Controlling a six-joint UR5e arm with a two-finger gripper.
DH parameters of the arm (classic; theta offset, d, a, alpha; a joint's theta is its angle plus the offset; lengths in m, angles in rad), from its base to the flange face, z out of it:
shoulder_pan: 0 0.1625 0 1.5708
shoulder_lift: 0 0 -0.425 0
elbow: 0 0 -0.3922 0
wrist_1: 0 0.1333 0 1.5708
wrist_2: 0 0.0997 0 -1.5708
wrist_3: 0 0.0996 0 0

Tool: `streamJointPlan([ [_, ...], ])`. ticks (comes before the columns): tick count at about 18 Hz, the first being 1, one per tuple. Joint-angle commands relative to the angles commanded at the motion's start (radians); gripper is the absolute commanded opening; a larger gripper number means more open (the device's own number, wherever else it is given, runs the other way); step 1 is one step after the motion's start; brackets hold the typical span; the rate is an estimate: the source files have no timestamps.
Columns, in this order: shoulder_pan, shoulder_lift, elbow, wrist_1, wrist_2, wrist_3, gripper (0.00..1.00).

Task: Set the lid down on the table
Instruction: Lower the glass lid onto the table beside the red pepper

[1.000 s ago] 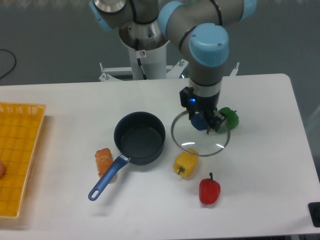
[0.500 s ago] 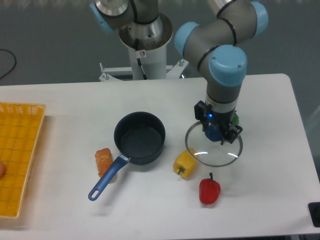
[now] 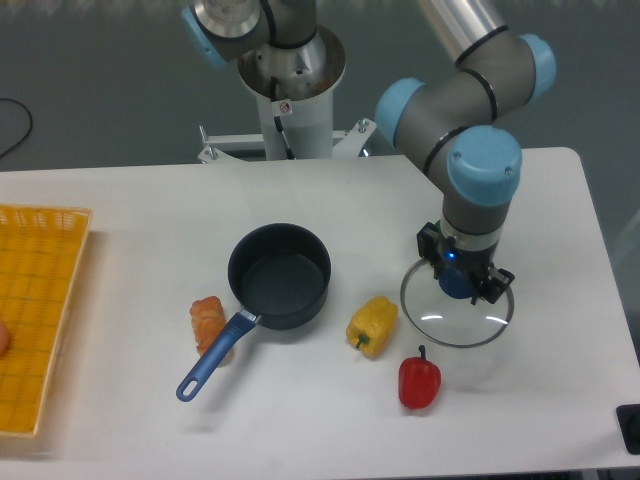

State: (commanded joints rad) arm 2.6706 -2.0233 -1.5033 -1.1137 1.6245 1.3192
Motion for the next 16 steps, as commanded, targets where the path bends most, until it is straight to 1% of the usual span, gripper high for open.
streamJointPlan([
  [2,0.006,-0.006,-0.002,0.002,0.0,0.0,0.56],
  [4,0.006,-0.017,-0.002,0.017,0.0,0.0,0.56],
  [7,0.006,-0.043,-0.002,0.028,0.0,-0.003,0.57],
  [16,0.002,-0.074,-0.014,0.029,0.002,-0.003,0.57],
])
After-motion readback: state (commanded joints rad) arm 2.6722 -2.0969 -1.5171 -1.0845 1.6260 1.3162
